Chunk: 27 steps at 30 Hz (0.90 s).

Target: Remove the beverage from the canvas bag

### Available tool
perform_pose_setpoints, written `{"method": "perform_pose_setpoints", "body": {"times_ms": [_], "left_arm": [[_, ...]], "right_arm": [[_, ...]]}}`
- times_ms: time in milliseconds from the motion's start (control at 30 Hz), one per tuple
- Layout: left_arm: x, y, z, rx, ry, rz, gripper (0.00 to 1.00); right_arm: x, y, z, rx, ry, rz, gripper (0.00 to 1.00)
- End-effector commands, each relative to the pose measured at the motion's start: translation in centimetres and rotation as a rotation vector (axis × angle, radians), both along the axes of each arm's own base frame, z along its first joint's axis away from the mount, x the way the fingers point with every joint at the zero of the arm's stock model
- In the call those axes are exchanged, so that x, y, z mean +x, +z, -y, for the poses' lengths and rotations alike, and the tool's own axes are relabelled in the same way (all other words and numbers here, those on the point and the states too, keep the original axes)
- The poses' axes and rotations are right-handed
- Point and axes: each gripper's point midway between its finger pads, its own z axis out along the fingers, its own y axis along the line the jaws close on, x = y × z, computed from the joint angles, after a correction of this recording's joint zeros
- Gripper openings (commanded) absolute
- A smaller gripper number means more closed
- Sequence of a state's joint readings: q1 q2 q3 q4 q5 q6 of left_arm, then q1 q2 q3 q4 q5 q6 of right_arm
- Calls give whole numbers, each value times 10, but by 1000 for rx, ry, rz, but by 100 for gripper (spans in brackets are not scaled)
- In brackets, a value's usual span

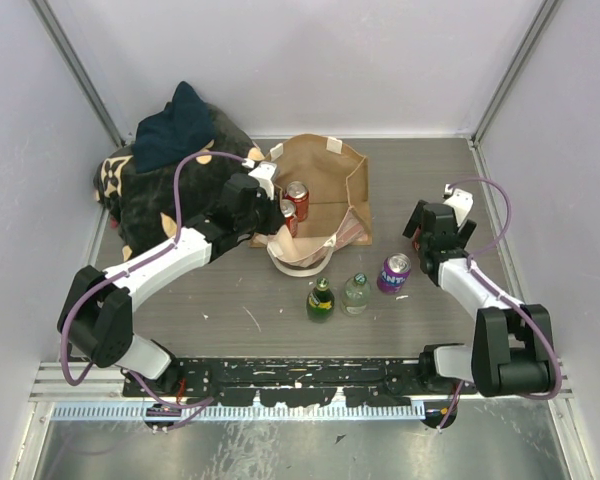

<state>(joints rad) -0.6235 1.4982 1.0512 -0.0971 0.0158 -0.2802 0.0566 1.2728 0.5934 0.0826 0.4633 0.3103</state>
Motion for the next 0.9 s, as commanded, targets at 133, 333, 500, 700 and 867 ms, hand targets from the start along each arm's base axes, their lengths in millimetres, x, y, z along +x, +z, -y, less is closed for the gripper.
{"method": "perform_pose_setpoints", "body": {"times_ms": [133,333,500,700,867], "left_arm": [[-4,-12,-10,54,5,-33,27],[-6,-11,-3,34,-28,-39,28],[-6,-20,-11,107,-26,-60,27],[-12,-14,-20,139,-40,-35,23],[-13,-2,-31,169,-26,11,20]], "right_arm": [[8,82,7,-13,-39,196,100],[2,175,-8,-37,28,323,100],[-8,241,-48,-35,115,382,100],[-12,275,-107,-84,223,378,100],[-10,298,-164,-89,338,386,100]]}}
